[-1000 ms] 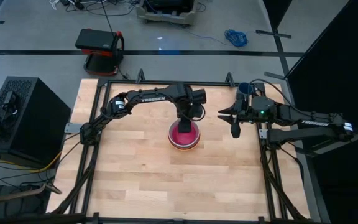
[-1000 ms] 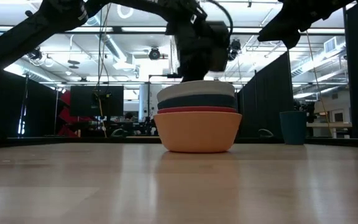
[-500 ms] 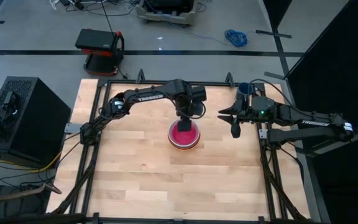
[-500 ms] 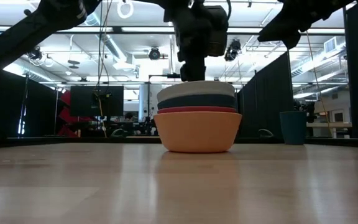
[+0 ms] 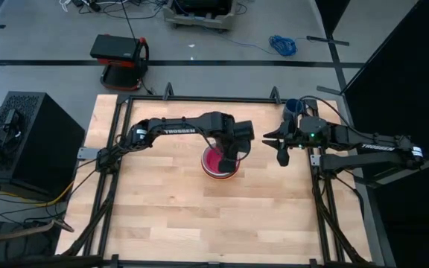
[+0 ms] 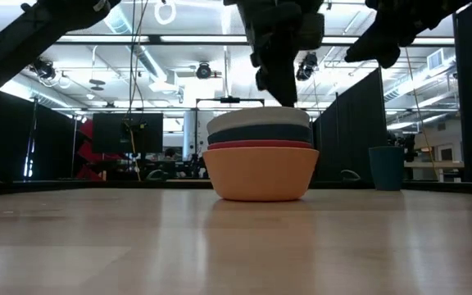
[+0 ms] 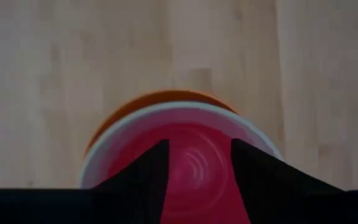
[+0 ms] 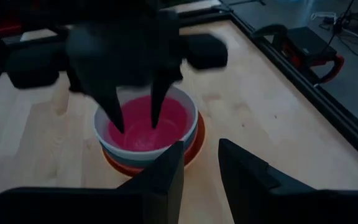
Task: Nest bowls inside each other
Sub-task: Move the blue cup to the center of the table
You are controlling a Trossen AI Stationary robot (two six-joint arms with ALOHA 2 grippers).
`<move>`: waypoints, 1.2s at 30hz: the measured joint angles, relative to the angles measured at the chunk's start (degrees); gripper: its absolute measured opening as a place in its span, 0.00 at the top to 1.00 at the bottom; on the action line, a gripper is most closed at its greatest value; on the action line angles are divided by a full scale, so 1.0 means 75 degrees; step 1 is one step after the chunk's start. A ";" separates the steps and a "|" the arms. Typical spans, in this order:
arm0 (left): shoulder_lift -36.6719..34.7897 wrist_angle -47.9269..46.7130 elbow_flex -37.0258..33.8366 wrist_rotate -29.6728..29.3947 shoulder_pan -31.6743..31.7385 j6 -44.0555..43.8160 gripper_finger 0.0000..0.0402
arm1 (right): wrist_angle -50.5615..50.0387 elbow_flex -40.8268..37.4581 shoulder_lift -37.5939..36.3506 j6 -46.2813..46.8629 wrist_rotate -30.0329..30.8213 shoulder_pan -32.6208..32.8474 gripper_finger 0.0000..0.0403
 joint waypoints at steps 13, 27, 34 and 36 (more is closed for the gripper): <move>-0.1024 0.1191 -0.0634 -0.2379 -0.0476 -0.0722 0.81 | -0.0269 0.0001 0.0000 -0.0014 0.0000 -0.0001 0.78; -0.3503 0.7275 -0.6452 -0.3523 -0.1071 -0.1988 0.90 | -0.0355 0.0001 0.0000 -0.0056 0.0067 -0.0001 0.78; -0.4093 1.1117 -0.8897 -0.4259 -0.1642 -0.2375 0.92 | -0.0299 0.0001 0.0000 -0.0041 0.0153 -0.0001 0.78; -0.4262 1.2214 -0.9595 -0.4469 -0.1806 -0.2486 0.92 | -0.0282 0.0001 0.0000 -0.0037 0.0178 -0.0001 0.78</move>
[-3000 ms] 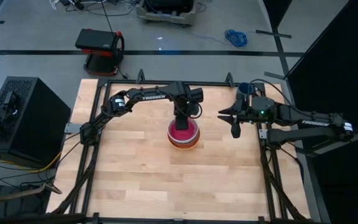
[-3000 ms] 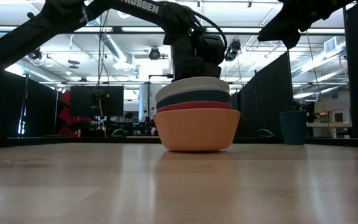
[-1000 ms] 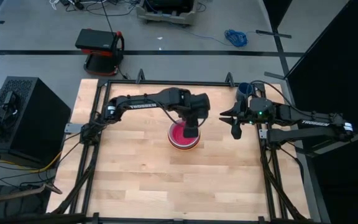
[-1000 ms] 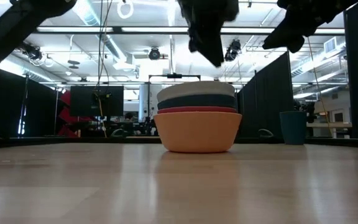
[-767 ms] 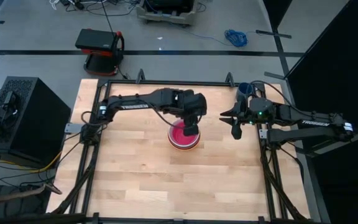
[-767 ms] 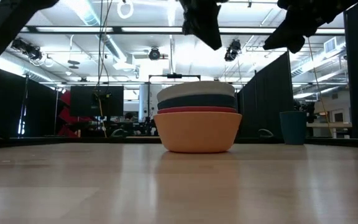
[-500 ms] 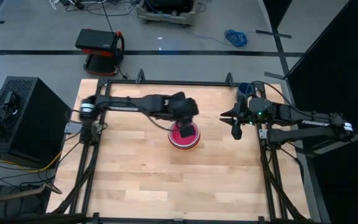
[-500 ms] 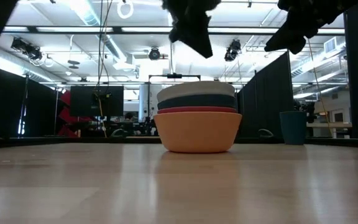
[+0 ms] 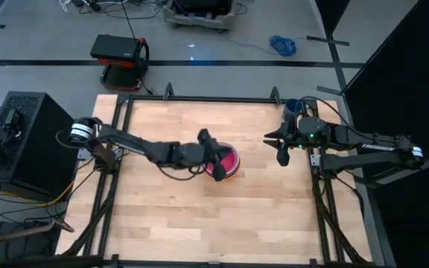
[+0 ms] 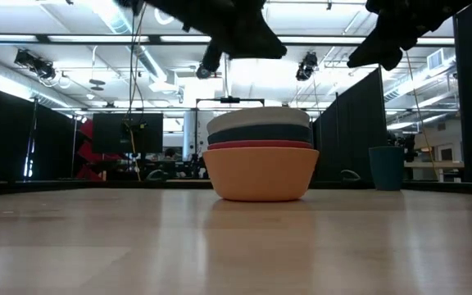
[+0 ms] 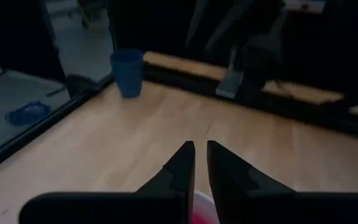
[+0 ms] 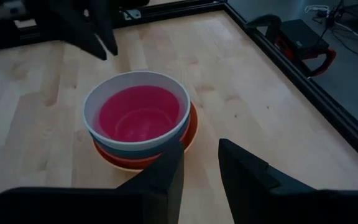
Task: Nest bowls inside each other
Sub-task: Move the blue cup to the center of the table
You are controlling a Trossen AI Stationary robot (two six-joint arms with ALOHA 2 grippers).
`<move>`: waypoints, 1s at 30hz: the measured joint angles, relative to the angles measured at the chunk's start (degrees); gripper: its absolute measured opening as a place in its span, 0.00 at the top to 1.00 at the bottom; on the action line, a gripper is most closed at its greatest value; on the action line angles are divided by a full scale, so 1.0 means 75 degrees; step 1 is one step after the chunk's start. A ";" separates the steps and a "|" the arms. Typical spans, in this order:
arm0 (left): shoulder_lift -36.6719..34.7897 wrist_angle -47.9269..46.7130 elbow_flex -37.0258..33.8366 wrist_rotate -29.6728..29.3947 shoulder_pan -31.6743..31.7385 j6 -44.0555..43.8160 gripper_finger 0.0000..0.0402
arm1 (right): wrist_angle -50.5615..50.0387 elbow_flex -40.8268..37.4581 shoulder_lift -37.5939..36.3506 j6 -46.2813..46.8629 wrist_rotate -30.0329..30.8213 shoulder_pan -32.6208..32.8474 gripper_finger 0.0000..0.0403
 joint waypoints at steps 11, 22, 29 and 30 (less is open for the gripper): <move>0.0669 0.1930 -0.0769 -0.0654 -0.0630 0.0849 0.93 | 0.0155 0.0000 0.0002 0.0031 0.0023 0.0000 0.78; 0.1160 0.2535 -0.0762 -0.0852 -0.0765 0.0764 0.93 | 0.0462 0.0000 0.0002 0.0041 0.0023 0.0001 0.78; 0.1436 0.2839 -0.0754 -0.0798 -0.0788 0.0722 0.93 | 0.0523 0.0000 0.0000 0.0052 0.0023 0.0003 0.78; 0.1476 0.2883 -0.0753 -0.0790 -0.0792 0.0716 0.93 | 0.0532 0.0000 0.0000 0.0053 0.0023 0.0003 0.78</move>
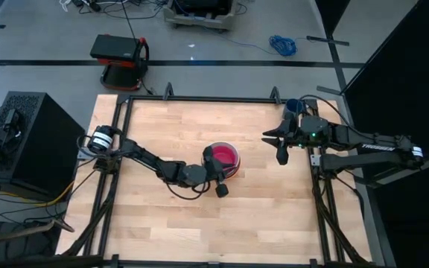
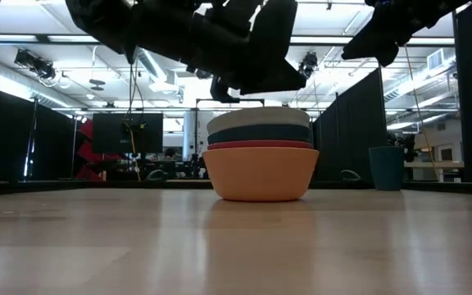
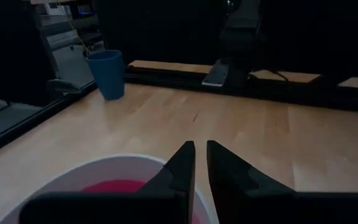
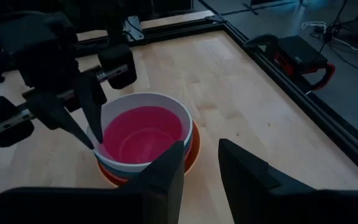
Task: Nest bowls inside each other
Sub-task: Move the blue cup to the center of the table
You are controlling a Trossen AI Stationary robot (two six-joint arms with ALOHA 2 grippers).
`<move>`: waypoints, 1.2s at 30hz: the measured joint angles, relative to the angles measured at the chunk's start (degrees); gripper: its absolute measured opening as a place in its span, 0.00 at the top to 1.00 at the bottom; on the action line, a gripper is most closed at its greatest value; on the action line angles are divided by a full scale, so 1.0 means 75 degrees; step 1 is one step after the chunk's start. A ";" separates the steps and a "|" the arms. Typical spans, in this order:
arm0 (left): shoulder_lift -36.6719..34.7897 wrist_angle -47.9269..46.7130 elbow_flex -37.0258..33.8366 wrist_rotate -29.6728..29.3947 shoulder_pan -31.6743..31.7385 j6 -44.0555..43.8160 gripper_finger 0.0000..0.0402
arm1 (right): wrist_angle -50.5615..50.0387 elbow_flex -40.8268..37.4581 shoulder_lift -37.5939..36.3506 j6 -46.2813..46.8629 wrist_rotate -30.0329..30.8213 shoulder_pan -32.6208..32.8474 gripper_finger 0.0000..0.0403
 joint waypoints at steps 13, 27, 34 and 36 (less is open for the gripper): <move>0.0072 -0.0400 -0.0002 0.0257 -0.0013 -0.0337 0.98 | 0.0080 0.0000 0.0003 0.0005 0.0000 -0.0003 0.78; 0.0067 -0.0872 -0.0002 0.0448 -0.0010 -0.0614 1.00 | 0.0100 0.0000 0.0003 0.0004 0.0000 -0.0003 0.78; 0.0066 -0.1034 -0.0002 0.0519 -0.0013 -0.0744 1.00 | 0.0125 0.0000 0.0003 0.0002 0.0000 -0.0003 0.78; 0.0066 -0.1028 -0.0002 0.0516 -0.0013 -0.0741 1.00 | 0.0174 0.0000 0.0003 0.0003 0.0000 -0.0002 0.78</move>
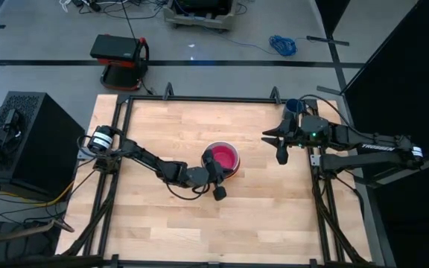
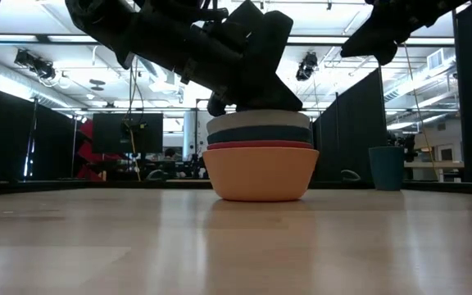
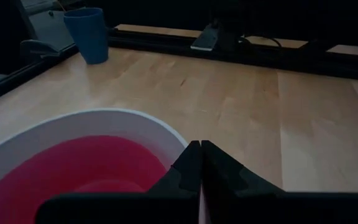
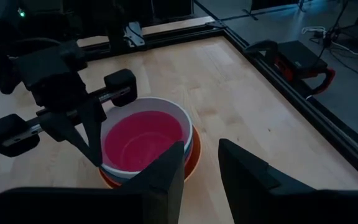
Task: Nest bowls inside each other
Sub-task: Move the blue cup to the center of the table
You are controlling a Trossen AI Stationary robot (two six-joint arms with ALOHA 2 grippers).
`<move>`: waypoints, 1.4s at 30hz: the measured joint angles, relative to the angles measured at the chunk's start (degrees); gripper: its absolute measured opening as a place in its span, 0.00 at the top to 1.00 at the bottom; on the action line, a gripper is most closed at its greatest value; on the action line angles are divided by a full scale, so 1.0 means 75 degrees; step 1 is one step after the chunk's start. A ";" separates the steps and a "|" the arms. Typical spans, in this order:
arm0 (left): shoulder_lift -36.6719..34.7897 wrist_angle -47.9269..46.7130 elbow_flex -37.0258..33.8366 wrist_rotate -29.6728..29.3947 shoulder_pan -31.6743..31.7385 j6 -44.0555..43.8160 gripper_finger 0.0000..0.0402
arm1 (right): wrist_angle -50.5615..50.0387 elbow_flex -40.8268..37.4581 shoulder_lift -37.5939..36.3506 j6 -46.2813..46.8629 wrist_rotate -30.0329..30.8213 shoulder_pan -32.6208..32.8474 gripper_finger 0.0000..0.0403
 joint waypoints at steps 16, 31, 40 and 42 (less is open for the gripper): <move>-0.0028 0.0755 0.0028 0.0215 0.0048 0.0422 1.00 | 0.0094 0.0000 -0.0001 0.0000 0.0000 -0.0001 0.78; -0.0331 0.1437 0.0201 0.0219 0.0050 0.1465 1.00 | 0.0102 0.0000 0.0000 -0.0001 0.0028 0.0002 0.78; -0.1629 0.0475 0.0146 -0.0664 -0.0019 0.2660 1.00 | 0.0071 0.0000 -0.0029 -0.0036 0.1253 -0.0001 0.79; -0.2029 0.0396 -0.0201 -0.0834 -0.0045 0.2546 1.00 | -0.0079 0.0000 -0.0197 -0.0035 0.1584 -0.0017 0.80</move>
